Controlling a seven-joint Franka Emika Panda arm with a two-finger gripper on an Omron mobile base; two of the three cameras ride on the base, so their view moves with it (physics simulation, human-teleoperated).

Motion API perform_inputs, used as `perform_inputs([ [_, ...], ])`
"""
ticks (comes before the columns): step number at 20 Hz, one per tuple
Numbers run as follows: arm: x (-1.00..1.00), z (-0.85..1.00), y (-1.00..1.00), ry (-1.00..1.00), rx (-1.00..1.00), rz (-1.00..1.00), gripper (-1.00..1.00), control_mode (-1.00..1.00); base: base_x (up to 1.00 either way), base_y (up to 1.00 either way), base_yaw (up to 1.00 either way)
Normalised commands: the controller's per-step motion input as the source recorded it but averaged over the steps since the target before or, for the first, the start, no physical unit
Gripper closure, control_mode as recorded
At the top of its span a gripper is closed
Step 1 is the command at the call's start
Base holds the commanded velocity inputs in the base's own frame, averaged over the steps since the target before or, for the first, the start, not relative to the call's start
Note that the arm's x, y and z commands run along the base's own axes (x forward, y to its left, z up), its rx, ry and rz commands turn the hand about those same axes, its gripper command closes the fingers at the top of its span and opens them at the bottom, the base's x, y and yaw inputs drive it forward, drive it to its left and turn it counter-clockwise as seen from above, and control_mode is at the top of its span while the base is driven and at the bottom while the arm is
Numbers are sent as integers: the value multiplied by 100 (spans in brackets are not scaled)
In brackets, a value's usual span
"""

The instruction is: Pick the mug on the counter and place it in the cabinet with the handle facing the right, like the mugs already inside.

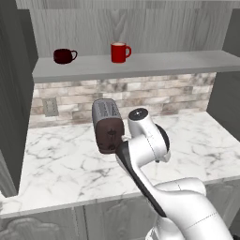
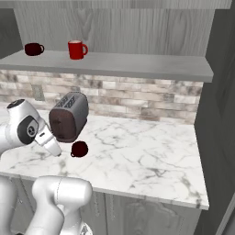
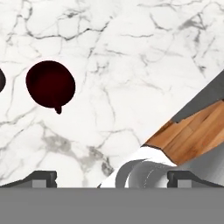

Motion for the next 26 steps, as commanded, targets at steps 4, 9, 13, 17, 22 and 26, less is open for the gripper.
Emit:
perform_inputs([
  [4, 15, -14, 0, 3, 0, 0, -100, -100, 0, 0, 0],
  [9, 12, -15, 0, 2, 0, 0, -100, -100, 0, 0, 0],
  [13, 10, -16, 0, 0, 0, 0, -100, -100, 0, 0, 0],
  [17, 11, -14, 0, 0, 0, 0, -100, -100, 0, 0, 0],
  [22, 12, -15, -1, 0, 0, 1, -100, -100, 0, 0, 0],
  [26, 16, -15, 0, 0, 0, 2, -100, -100, 0, 0, 0],
])
